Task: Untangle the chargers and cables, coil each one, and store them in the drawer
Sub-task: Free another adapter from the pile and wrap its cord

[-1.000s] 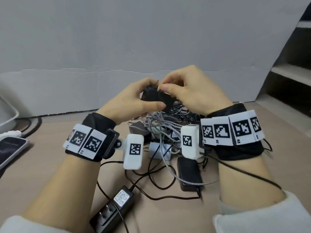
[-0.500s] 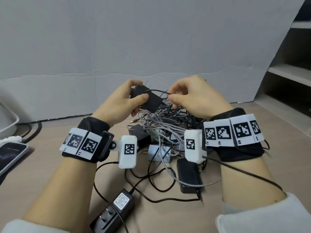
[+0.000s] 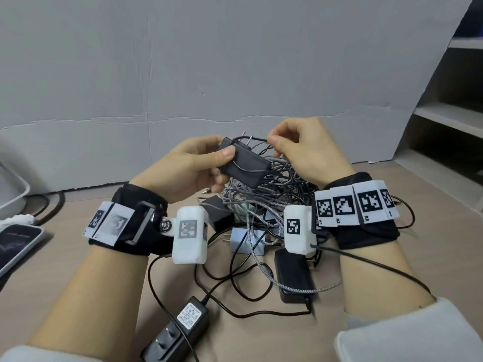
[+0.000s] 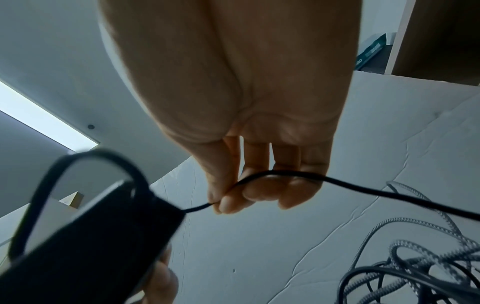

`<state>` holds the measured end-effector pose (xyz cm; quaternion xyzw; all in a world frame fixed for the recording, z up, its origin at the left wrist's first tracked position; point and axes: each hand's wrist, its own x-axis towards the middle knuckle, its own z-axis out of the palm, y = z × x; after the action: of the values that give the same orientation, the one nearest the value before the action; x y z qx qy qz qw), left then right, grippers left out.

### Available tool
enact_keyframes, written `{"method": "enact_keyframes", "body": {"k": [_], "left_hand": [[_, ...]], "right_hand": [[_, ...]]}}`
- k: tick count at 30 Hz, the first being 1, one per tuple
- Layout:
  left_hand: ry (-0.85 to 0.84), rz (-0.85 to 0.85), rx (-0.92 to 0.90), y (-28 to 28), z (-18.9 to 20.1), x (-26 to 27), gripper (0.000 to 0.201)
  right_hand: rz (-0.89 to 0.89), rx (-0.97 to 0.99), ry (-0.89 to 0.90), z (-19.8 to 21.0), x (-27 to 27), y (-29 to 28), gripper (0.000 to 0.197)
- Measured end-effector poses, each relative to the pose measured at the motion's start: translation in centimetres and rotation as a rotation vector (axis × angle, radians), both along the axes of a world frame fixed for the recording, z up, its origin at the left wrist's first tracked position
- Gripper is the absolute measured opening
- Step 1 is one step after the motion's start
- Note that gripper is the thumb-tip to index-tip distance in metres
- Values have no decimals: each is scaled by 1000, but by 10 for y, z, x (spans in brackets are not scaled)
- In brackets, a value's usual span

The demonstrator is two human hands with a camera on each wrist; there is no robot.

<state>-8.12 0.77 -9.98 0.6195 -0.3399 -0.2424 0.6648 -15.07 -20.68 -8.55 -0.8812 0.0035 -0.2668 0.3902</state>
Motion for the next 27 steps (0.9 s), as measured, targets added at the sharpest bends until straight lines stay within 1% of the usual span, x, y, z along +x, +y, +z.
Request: {"method": "enact_keyframes", "body": {"k": [2, 5, 7, 9, 11, 13, 16, 18, 19, 21, 23, 25, 27], "left_hand": [[45, -23, -66, -2, 1, -1, 32], [125, 1, -186, -8, 2, -2, 45], [218, 57, -278, -14, 2, -4, 51], [320, 124, -364, -21, 4, -3, 46], [407, 178, -450, -26, 11, 2, 30], [492, 229, -523, -28, 23, 10, 19], [556, 288, -545, -35, 41, 22, 14], [497, 324, -454, -44, 48, 24, 15], [425, 332, -366, -50, 50, 24, 16], [217, 339, -127, -58, 51, 21, 17], [-8, 310, 116, -62, 51, 18, 17], [-174, 277, 290, -64, 51, 18, 19], [-294, 265, 391, -63, 51, 18, 17]], "right_hand": [[29, 6, 32, -1, 1, 3, 19], [76, -45, 132, -1, -1, 10, 22], [140, -45, 210, -1, -2, 16, 21], [169, -46, 274, -1, -2, 16, 20], [134, -83, 323, -2, -1, 11, 27], [62, -109, 317, -3, 1, 5, 31], [-4, -100, 266, -4, 2, 2, 34], [-1, -140, 260, -1, -1, 8, 33], [24, -172, 262, 2, -4, 11, 31], [92, -230, 275, 7, -11, 18, 26], [131, -257, 271, 10, -17, 21, 23], [139, -213, 253, 13, -21, 20, 18], [129, -145, 208, 15, -21, 15, 16]]}}
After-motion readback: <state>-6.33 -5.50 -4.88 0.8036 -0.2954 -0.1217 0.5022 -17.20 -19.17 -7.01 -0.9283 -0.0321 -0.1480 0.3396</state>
